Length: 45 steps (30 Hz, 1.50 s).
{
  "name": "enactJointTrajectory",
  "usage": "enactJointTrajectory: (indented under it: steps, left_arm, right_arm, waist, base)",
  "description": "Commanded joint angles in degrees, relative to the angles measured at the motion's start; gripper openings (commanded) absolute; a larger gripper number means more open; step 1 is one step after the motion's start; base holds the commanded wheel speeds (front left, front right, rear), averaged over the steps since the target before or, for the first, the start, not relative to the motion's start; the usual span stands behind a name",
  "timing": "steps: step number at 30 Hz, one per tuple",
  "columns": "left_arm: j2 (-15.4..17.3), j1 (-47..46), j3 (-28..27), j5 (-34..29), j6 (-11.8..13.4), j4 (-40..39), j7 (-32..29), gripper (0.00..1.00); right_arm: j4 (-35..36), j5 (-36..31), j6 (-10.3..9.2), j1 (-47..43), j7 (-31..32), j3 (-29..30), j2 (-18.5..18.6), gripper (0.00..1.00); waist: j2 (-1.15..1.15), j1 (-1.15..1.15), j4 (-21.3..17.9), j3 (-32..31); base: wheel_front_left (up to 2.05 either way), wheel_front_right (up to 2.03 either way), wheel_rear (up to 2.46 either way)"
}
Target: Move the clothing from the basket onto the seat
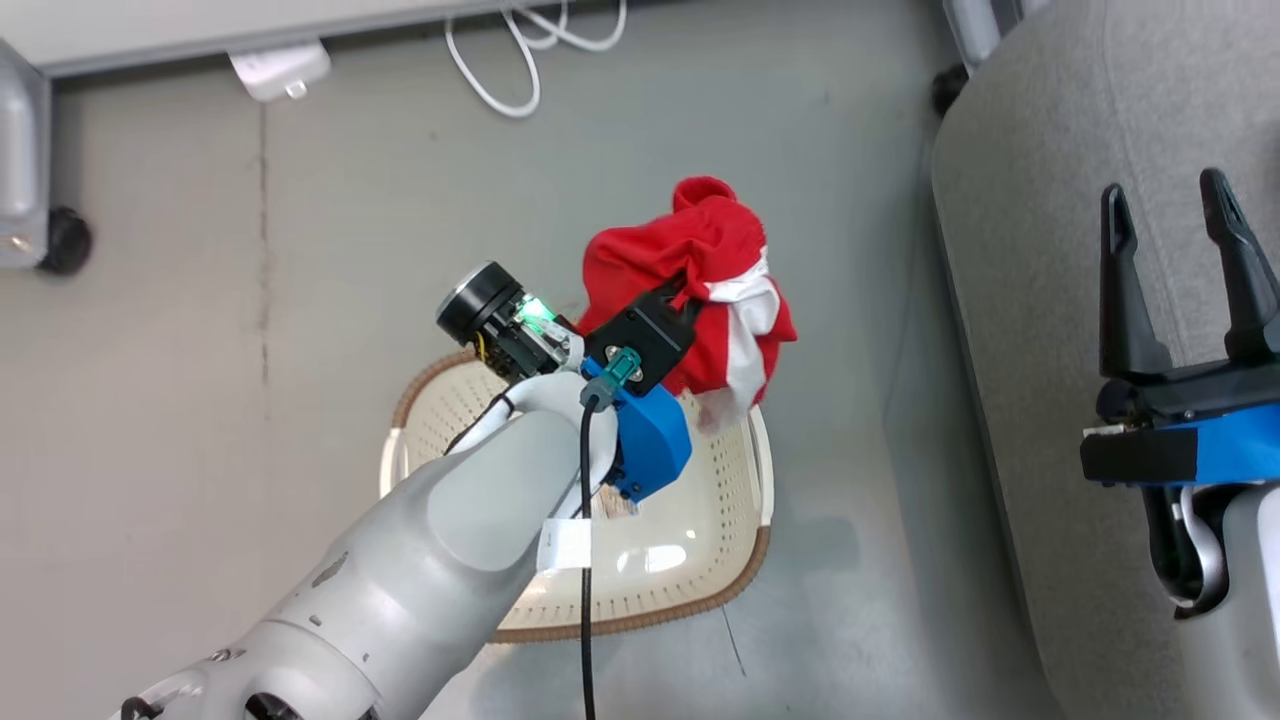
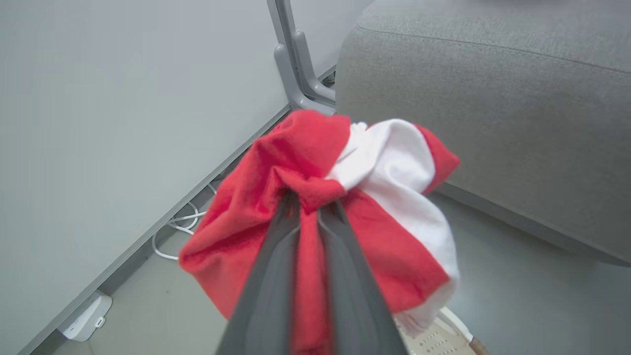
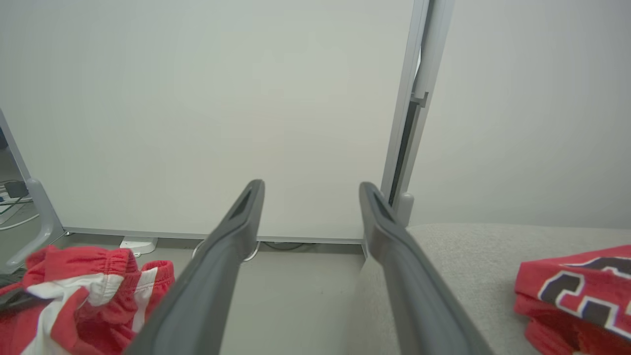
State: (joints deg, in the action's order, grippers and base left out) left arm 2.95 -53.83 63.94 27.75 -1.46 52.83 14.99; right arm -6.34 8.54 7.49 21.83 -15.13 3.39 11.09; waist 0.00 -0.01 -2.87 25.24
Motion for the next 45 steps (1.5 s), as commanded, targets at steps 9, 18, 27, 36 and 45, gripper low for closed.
enactJointTrajectory:
  steps: [9, 18, 27, 36, 45]
  left_arm:
    - [1.39, 3.26, -7.0, -1.16, 1.56, -10.67, 0.27, 0.0]
    - [1.9, 5.92, -10.46, -1.72, 1.87, -15.26, 0.27, 0.0]
    - [2.25, 8.41, -12.04, -1.43, 1.11, -16.47, 0.27, 0.0]
    - [2.39, 9.5, -12.37, -1.61, 0.99, -16.65, 0.27, 0.0]
    - [2.39, 9.72, -12.56, -2.03, 0.88, -16.88, 0.28, 0.0]
  right_arm:
    - [-1.55, -0.51, 0.01, -5.19, -0.03, 0.39, -0.55, 1.0]
    - [-2.52, -0.72, 0.01, -8.94, -0.03, 0.46, -1.27, 1.0]
    - [-3.28, -0.91, 0.01, -12.37, -0.03, 0.4, -2.26, 1.0]
    - [-3.63, -0.76, 0.01, -13.89, -0.03, -0.33, -2.39, 1.0]
    - [-3.67, -0.84, 0.01, -12.63, -0.03, -4.14, -1.25, 1.0]
  waist:
    - [0.0, 0.01, 1.65, -9.76]
    - [0.0, 0.01, 2.13, -15.35]
    - [0.0, 0.01, 2.67, -19.61]
    - [0.0, 0.01, 3.28, -21.44]
    - [0.0, 0.01, 3.57, -21.54]
  base:
    - [0.0, 0.0, 0.0]
    - [0.0, 0.0, 0.0]
    - [0.0, 0.0, 0.0]
    - [0.0, 0.0, 0.0]
    - [0.0, 0.0, 0.0]
